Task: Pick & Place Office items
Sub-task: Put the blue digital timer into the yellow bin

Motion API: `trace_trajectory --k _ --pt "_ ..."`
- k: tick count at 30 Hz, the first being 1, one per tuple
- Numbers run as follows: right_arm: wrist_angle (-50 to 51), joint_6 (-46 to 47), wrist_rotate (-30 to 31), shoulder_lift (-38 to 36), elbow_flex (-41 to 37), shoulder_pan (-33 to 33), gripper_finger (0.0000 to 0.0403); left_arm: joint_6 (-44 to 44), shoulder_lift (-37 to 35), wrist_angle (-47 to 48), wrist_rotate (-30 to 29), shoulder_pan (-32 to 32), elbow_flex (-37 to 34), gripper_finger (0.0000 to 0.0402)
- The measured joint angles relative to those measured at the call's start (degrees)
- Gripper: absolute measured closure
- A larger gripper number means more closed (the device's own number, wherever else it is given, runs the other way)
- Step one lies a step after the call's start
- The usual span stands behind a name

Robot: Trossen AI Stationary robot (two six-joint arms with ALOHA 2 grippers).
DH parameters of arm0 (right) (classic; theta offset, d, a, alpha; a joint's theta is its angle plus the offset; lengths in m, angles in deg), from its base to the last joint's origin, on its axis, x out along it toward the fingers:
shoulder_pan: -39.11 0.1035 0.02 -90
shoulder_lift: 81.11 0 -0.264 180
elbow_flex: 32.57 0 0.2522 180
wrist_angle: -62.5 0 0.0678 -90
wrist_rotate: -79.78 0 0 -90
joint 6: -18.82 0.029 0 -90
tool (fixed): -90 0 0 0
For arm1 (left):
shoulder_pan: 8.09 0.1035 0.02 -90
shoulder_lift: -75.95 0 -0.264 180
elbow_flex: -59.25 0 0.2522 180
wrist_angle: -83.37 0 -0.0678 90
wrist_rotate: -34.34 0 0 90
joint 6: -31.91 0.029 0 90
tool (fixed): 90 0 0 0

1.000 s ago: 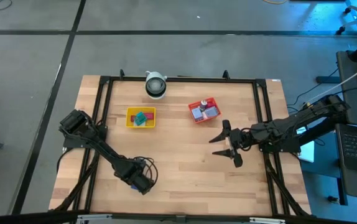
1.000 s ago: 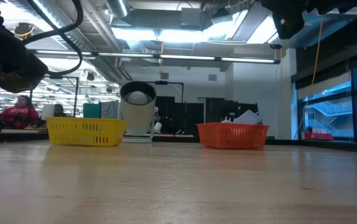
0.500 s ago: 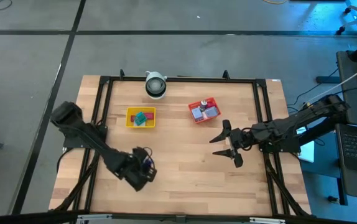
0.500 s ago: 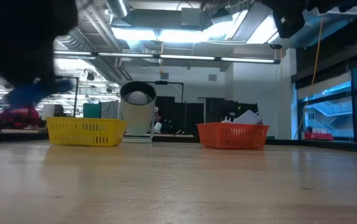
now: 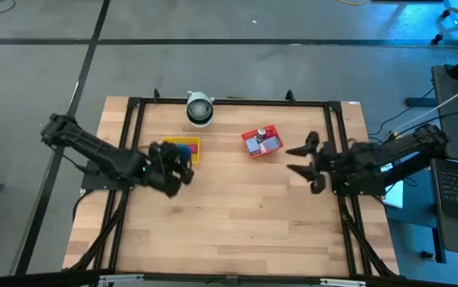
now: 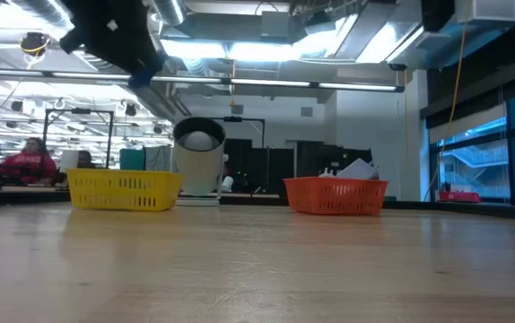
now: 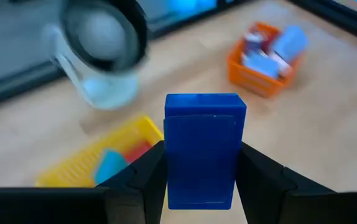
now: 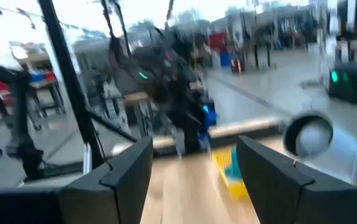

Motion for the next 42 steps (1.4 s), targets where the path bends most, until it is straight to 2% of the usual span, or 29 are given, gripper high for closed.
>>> trace_trajectory --k 3,5,9,12,18,22,27,36,42 --pt "3.47 -3.04 -3.77 -6.49 0.02 0.04 0.017 9.3 -5.24 -5.82 -0.48 4.89 -4.4 0.0249" --pt "6.54 -4.3 -4.58 -12.22 0.02 0.04 0.017 15.71 -9.29 -13.36 1.57 8.41 -8.69 0.0248" --pt "12.63 -3.93 -4.19 -20.87 0.09 0.03 0.0169 28.15 -16.99 -33.5 13.37 16.35 -19.29 0.0248" --pt "14.83 -3.55 -4.32 -23.95 0.09 0.04 0.0169 31.25 -20.11 -40.89 22.83 22.84 -25.5 0.0248" --pt "16.92 -0.73 -3.84 -24.43 0.06 0.04 0.0169 32.12 -19.35 -38.98 31.91 32.15 -28.96 0.0248" --pt "17.88 0.26 -1.43 -23.74 0.06 0.04 0.0169 34.66 -17.57 -38.45 35.26 35.09 -28.96 0.0247" --pt "17.74 0.94 -1.31 -23.7 0.06 0.04 0.0169 35.83 -13.73 -37.82 38.78 36.7 -28.79 0.0247" --pt "17.02 1.34 -1.28 -23.51 0.06 0.04 0.0169 35.03 -7.78 -35.69 39.5 36.86 -29.01 0.0247" --pt "16.83 1.32 -1.28 -22.25 0.06 0.04 0.0169 34.77 -6.98 -36.04 39.29 36.84 -29.01 0.0247"
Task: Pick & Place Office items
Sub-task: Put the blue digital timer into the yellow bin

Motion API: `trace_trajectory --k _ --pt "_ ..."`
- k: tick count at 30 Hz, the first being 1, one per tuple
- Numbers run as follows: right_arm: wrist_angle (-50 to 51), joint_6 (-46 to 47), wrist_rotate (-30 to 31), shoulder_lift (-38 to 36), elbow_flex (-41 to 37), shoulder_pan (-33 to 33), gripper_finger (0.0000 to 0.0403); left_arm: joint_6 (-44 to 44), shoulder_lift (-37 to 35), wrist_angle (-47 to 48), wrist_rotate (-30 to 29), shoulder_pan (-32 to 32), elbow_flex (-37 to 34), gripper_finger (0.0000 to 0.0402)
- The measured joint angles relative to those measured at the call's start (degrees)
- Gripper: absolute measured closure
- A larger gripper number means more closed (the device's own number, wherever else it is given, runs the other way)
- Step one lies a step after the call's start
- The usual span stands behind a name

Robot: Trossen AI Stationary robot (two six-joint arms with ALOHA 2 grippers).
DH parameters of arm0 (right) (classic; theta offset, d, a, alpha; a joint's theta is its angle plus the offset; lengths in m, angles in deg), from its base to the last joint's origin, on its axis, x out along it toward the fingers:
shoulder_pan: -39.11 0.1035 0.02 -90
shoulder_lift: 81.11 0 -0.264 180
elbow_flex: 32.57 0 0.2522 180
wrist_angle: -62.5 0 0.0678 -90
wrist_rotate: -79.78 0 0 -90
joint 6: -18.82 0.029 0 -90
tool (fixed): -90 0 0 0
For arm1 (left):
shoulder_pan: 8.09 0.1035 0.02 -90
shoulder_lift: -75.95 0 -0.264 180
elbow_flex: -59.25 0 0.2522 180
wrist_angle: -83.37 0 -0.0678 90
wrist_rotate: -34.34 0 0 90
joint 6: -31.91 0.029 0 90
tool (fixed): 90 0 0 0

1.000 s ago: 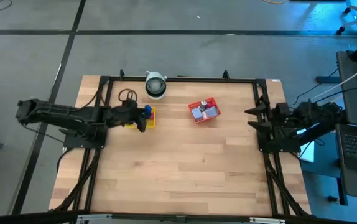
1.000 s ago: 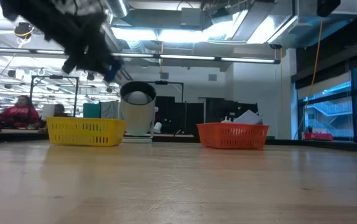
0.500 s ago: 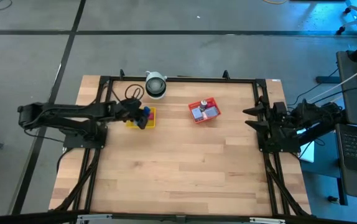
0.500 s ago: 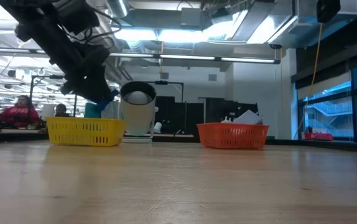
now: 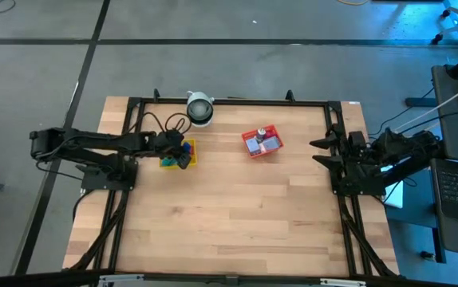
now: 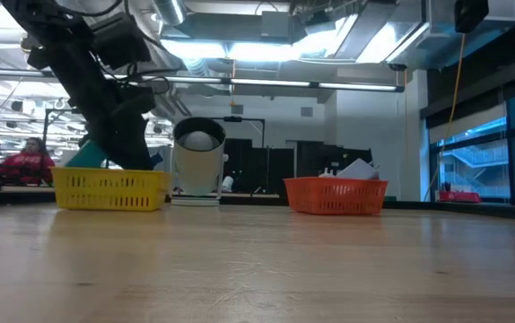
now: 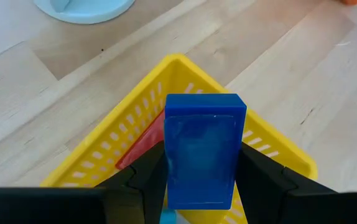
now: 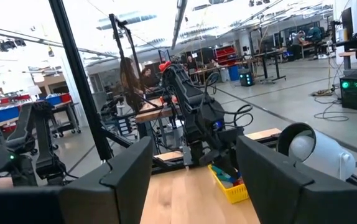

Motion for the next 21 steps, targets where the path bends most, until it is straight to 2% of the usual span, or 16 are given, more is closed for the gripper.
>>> trace_trajectory --k 11,21 --pt "-0.42 -0.23 0.0 0.48 0.0 0.0 0.017 1.08 0.0 2.52 1.31 -0.02 2.49 0.0234" --pt "-0.4 -0.63 0.0 0.48 0.0 0.0 0.017 -0.09 0.0 5.55 0.89 -0.02 2.51 0.0241"
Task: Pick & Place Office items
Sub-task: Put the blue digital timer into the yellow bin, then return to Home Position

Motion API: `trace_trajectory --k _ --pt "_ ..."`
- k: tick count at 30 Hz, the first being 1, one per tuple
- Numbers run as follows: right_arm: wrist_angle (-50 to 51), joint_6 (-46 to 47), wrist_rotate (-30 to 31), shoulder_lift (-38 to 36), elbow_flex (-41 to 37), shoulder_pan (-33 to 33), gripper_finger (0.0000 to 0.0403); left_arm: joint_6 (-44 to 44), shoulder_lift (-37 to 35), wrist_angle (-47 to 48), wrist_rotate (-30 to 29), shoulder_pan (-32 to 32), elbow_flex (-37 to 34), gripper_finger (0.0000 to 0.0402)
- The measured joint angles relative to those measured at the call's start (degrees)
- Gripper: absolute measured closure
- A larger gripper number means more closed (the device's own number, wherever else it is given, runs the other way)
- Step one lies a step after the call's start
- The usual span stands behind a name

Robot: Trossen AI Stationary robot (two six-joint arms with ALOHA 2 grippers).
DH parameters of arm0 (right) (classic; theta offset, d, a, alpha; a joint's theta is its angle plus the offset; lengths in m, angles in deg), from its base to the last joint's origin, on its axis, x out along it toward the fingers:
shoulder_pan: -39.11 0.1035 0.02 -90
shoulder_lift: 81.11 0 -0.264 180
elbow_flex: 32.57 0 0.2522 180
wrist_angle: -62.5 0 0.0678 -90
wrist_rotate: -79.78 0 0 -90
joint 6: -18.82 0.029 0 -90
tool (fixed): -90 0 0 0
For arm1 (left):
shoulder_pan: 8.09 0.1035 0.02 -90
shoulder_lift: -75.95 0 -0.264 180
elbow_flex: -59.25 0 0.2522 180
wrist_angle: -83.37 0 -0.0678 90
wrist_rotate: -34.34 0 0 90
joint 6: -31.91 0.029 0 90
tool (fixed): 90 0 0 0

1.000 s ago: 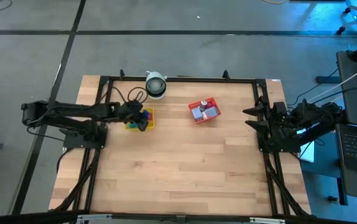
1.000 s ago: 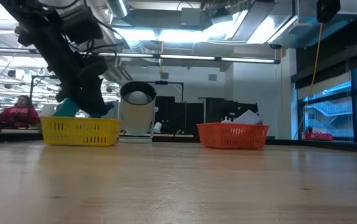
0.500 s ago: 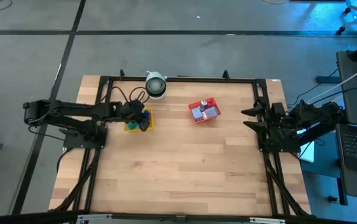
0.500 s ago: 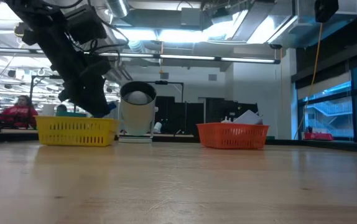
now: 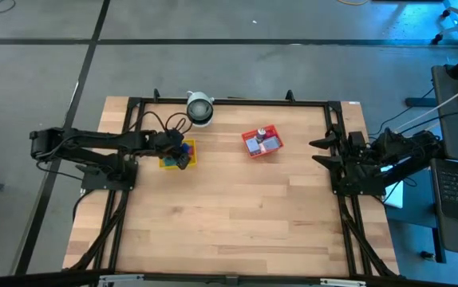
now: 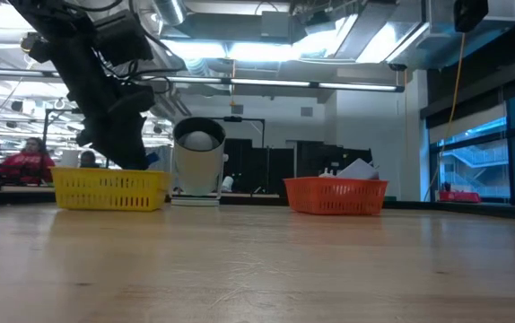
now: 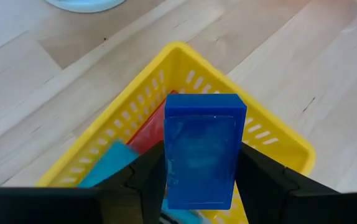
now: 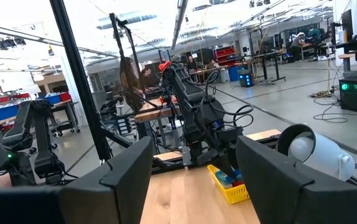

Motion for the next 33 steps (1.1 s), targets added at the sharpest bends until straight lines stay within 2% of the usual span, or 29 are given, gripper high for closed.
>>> trace_trajectory --k 16,24,33 --pt "0.03 -0.15 -0.02 0.0 0.0 0.0 0.017 -0.83 -0.02 1.78 1.06 0.0 0.0 0.0237" --pt "0.05 -0.46 -0.02 0.0 0.0 0.0 0.017 -3.02 -0.02 2.1 3.26 0.0 0.0 0.0204" --pt "0.1 -0.2 -0.06 0.0 0.0 0.0 0.017 -2.86 -0.02 2.06 1.09 0.02 0.0 0.017"
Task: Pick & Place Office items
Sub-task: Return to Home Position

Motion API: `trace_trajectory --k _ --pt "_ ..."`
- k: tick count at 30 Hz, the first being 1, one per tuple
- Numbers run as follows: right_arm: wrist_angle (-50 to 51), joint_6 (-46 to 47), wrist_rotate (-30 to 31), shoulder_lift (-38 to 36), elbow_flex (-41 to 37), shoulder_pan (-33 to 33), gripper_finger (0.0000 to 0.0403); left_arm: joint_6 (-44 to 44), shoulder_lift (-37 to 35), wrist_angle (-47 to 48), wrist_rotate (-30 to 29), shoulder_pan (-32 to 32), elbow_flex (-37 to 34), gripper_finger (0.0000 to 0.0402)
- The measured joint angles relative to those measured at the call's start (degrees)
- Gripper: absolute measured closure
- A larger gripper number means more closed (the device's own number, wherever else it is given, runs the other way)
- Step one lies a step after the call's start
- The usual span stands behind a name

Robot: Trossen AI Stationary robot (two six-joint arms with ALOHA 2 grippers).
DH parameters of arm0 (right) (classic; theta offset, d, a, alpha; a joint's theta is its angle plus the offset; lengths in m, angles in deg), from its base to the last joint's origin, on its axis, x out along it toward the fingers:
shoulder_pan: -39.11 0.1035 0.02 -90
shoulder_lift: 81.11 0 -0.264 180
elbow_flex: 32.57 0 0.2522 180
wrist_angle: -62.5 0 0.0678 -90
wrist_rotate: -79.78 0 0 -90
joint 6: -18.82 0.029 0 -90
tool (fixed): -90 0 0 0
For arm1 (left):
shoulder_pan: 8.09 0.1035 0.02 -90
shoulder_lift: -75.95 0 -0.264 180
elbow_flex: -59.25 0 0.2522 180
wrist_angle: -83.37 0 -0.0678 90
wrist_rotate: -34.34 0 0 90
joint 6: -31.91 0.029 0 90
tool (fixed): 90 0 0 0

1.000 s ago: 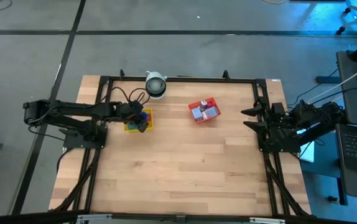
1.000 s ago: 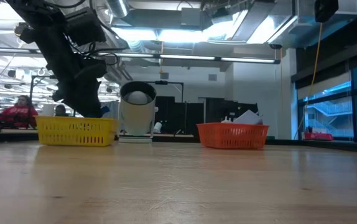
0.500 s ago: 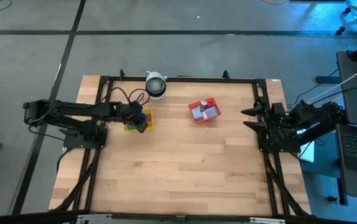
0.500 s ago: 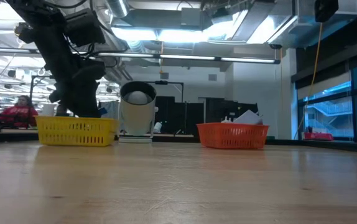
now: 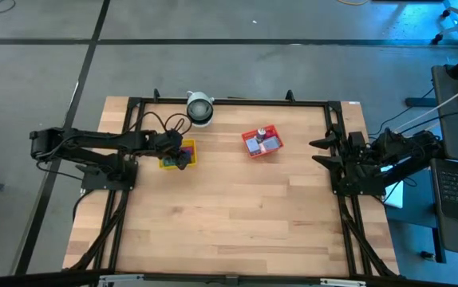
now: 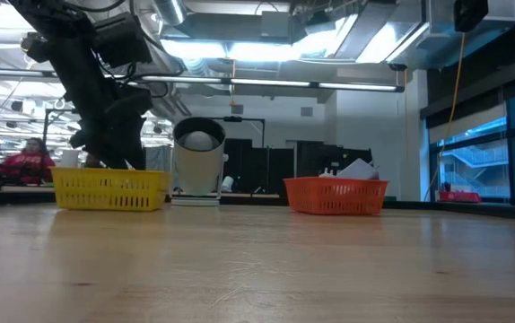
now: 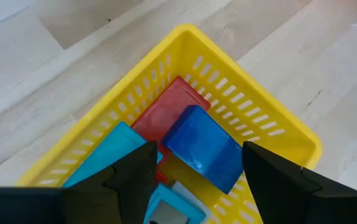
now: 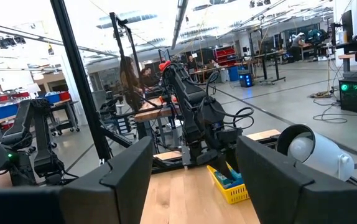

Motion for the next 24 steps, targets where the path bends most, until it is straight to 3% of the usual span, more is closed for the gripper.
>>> trace_trajectory --k 7,11,19,24 --pt "0.45 -1.18 -0.03 -0.04 0.01 0.0 0.017 1.61 -0.33 -0.94 -0.84 -0.02 0.07 0.0169" --pt "4.25 -2.77 0.56 -1.97 2.41 0.0 0.017 5.13 -3.93 -4.67 -3.23 -0.02 1.89 0.0169" --pt "19.95 0.37 4.93 -7.8 6.55 0.01 0.017 14.15 -23.34 -12.97 -3.7 -0.26 2.43 0.0169" --pt "27.01 1.23 3.93 -14.75 6.38 0.01 0.017 17.93 -35.25 -17.58 -4.06 -3.03 -3.26 0.0169"
